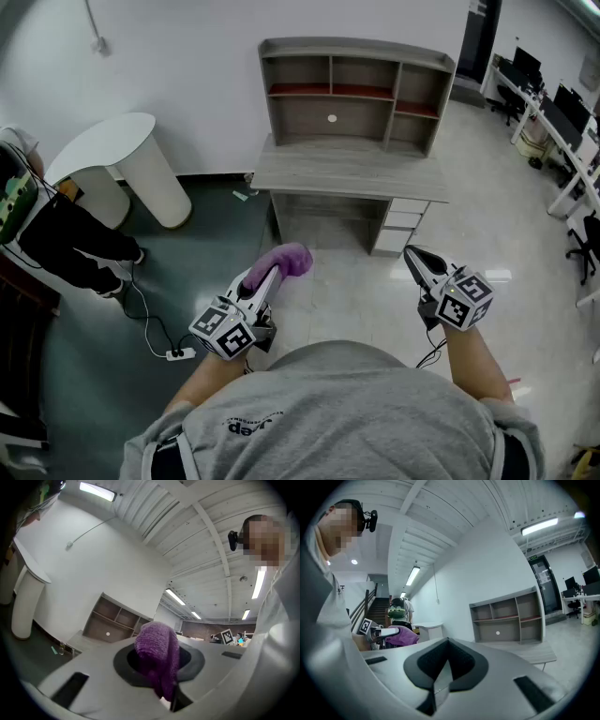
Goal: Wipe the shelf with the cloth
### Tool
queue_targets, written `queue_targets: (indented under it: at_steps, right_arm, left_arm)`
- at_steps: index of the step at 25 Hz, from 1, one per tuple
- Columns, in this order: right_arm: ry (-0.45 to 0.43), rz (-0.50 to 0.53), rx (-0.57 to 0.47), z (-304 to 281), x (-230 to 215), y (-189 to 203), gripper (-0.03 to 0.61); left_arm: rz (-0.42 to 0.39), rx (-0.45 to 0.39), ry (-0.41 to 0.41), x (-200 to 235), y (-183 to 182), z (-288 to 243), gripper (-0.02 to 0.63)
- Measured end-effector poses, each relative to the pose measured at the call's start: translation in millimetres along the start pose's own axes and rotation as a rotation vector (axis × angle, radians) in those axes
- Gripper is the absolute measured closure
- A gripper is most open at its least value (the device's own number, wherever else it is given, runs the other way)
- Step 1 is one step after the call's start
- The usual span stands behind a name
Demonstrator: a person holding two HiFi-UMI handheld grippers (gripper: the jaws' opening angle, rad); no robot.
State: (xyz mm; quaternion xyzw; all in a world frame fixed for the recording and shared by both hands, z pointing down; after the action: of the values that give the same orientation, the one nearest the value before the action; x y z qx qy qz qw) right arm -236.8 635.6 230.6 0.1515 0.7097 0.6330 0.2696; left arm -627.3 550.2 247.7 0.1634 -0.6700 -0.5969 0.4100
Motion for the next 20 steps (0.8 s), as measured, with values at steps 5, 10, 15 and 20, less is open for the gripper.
queue_targets:
  at_steps: [5,10,15,20]
  right_arm:
    - [-0.003,0.001,-0.001,3.5,-6.6,-0.4,0.563]
    - [-0.002,-0.007,-0.006,8.0,-15.8,-2.4,0.562]
    - [-0.006,-0.04,-0.015,13.9,-30.8,-1.3,0.558]
    - [-0.013,-0.034,0.0,33.7,-59.6,-7.3,0.558]
  left_arm:
    - [-0.011,-0.001,0.0,-4.1,2.0,-5.0,0.545]
    - [-0.007,0.006,0.001,-10.4,4.0,-13.0,0.545]
    - [-0.011,-0.001,0.001,-16.4,9.0,-26.7,0.545]
    - [0.001,-0.018,0.005,-34.9,17.4,-57.9,0.545]
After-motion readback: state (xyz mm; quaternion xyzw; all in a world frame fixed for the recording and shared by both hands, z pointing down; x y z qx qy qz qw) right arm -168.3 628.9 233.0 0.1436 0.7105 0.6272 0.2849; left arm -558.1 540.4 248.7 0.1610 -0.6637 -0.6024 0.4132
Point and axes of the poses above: the fingertips, and each gripper's own axes: z backward along the fingers, x to its left, y out of its underside, the point moved 10 cm from there along z, backward along the fingers, and after that the axes turned 10 degrees about -y, right-handed, at the moved point
